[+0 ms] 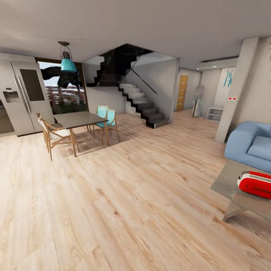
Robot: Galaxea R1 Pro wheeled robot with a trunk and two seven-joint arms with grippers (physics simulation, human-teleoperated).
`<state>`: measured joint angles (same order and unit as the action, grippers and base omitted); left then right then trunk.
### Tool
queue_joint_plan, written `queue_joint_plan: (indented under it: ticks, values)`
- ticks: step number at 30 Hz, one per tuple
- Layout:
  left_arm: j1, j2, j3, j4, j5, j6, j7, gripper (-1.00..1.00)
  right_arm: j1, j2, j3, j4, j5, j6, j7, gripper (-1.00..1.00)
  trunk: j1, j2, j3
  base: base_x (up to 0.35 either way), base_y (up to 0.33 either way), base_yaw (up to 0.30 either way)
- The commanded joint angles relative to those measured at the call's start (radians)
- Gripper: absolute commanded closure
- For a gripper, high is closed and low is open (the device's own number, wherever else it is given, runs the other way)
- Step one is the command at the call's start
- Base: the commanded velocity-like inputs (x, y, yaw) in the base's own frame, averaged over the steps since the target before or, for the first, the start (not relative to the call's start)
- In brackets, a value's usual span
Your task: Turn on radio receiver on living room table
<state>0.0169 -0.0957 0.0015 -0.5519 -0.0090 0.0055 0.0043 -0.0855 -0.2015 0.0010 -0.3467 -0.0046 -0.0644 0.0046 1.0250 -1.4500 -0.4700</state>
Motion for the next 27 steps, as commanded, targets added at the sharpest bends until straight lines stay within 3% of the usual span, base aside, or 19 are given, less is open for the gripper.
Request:
queue_joint_plan:
  ticks: [1,27]
  values:
    - [0.000,0.000,0.000,0.000,0.000,0.000,0.000,-1.00,0.000,0.000,0.000,0.000,0.000,0.000,0.000,-1.00,0.000,0.000,0.000,0.268,0.227,-0.167]
    - [0.000,0.001,0.000,0.000,0.000,0.002,-0.001,-1.00,0.000,0.000,-0.001,0.000,0.000,0.000,0.000,-1.00,0.000,0.000,0.000,0.268,0.226,-0.268]
